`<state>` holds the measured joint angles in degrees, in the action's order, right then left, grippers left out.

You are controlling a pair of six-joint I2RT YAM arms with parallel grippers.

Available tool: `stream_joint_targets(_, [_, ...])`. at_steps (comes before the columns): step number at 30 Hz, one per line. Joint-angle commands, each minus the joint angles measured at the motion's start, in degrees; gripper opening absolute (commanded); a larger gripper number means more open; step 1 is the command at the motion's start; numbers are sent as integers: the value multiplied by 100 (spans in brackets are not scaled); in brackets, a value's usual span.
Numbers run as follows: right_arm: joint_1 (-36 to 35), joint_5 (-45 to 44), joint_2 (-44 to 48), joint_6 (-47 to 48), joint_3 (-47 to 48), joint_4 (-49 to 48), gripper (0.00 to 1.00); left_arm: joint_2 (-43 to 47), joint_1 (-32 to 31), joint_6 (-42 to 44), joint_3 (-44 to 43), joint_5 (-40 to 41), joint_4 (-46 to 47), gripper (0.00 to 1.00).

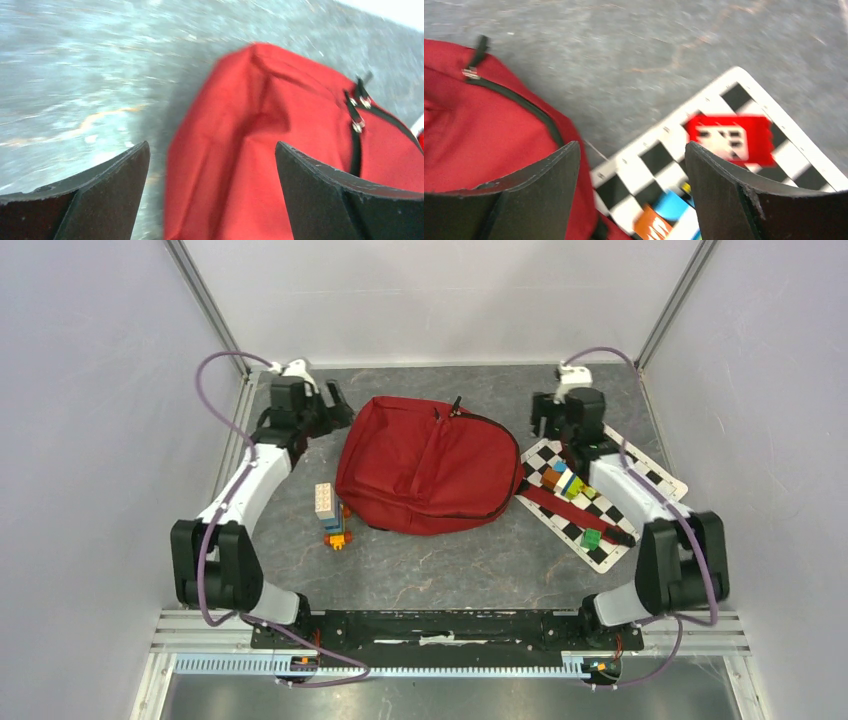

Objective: Pack the student bag
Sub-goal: Reset both arms

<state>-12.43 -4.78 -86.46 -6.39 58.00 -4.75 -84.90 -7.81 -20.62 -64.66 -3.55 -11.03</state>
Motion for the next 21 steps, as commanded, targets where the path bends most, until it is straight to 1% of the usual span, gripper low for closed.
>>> stream_joint_targets(1, [482, -435, 1275, 187, -702, -13, 81, 811, 479, -142, -176, 920, -242, 100])
stream_joint_targets(3, [543, -727, 1778, 405, -1012, -148, 81, 1131, 497, 66, -92, 1337, -272, 100])
stream_joint_targets(5, [548, -999, 2379, 586, -1465, -519, 81, 1430, 499, 199, -28, 1662, -310, 100])
stream_joint_targets(7, [548, -1305, 2899, 587, -1914, -897, 82, 1686, 495, 296, 58, 1798, -289, 100])
stream_joint_targets(8, [551, -1440, 3144, 746, -2165, -1097, 82, 1808, 499, 325, 112, 1832, -271, 100])
stream_joint_targets(10, [554, -1632, 3467, 773, -2544, -1383, 82, 1968, 494, 322, 225, 1871, -230, 100])
stream_joint_targets(13, [550, -1804, 3667, 761, -2758, -1485, 83, 2099, 493, 305, 398, 1924, -181, 100])
stream_joint_targets(21, [550, -1869, 3637, 763, -2723, -1512, 83, 2105, 496, 344, 450, 1918, -215, 100])
